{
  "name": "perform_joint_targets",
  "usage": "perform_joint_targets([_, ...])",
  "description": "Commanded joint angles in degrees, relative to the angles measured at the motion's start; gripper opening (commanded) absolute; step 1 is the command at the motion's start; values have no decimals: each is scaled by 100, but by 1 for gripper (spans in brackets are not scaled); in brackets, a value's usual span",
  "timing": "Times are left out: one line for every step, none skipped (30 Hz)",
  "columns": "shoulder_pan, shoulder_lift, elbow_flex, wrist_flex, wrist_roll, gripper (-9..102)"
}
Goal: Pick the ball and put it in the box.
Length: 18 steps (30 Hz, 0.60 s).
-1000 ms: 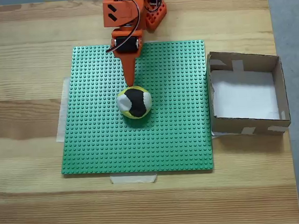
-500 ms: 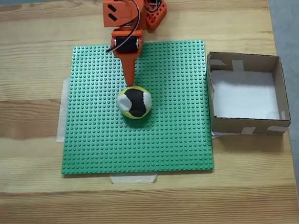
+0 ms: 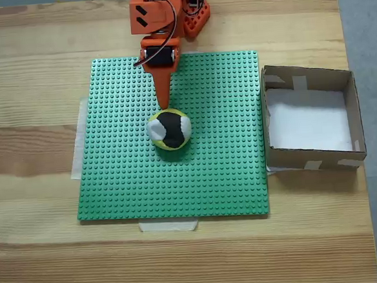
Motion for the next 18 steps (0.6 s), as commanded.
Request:
perform_joint_targets([-18, 44, 167, -79, -70, -1])
perform_joint_targets([0, 44, 167, -70, -88, -1])
perform_joint_targets([9, 18, 141, -44, -88, -1])
perform_joint_targets([18, 0, 123, -35, -132, -1])
perform_joint_targets([18, -18, 79, -18, -149, -1])
perform_joint_targets([26, -35, 35, -9, -158, -1])
perform_joint_targets([26, -44, -9, 9, -167, -1])
perform_joint_targets([26, -44, -79, 35, -149, -1])
perform_joint_targets([26, -53, -158, 88, -105, -1])
perform_joint_targets([26, -62, -246, 141, -79, -1])
perform_joint_targets([26, -88, -334, 185, -53, -1])
perform_joint_targets([26, -123, -439, 237, -35, -1])
perform_joint_targets([26, -149, -527, 281, -26, -1])
perform_joint_targets([26, -176, -615, 316, -26, -1])
perform_joint_targets([26, -229, -703, 352, -26, -1])
perform_joint_targets([26, -290, -791, 396, -26, -1])
perform_joint_targets([35, -360, -896, 431, -26, -1])
perform_joint_targets([35, -448, -1002, 448, -26, -1])
